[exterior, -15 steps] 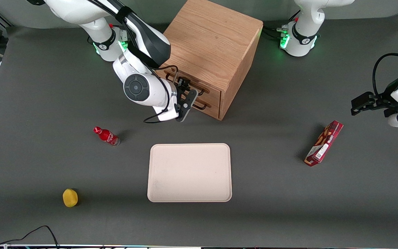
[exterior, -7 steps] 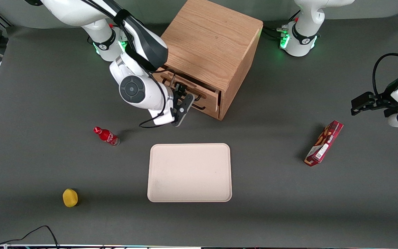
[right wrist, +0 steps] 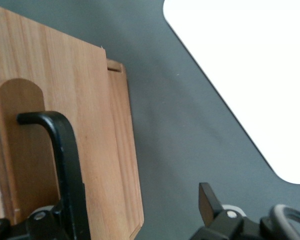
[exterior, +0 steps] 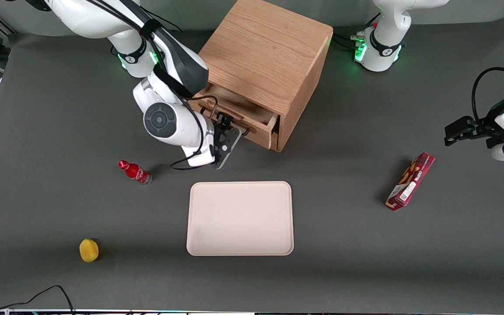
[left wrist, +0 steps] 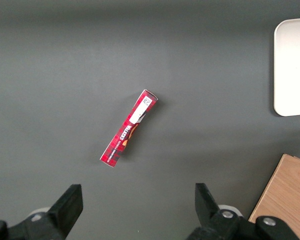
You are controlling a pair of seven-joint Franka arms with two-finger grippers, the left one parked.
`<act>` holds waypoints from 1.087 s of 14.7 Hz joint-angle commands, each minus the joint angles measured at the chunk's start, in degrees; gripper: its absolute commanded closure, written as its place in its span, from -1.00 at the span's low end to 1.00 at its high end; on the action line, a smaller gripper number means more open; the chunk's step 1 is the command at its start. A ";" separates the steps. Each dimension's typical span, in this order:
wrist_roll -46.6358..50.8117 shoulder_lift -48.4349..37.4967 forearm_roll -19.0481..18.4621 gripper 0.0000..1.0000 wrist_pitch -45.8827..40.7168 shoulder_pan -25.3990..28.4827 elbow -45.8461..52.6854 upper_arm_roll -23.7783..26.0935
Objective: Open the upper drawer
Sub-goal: 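Pull the upper drawer outward by its handle with the right gripper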
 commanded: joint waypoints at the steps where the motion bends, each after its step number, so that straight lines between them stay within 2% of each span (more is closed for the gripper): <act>1: -1.86 2.33 -1.15 -1.00 -0.76 0.03 4.32 -0.89; 11: -5.64 5.31 -1.85 -1.00 -3.04 0.02 9.51 -5.73; 16: -6.87 8.21 -3.43 -1.00 -4.27 -0.85 13.37 -5.82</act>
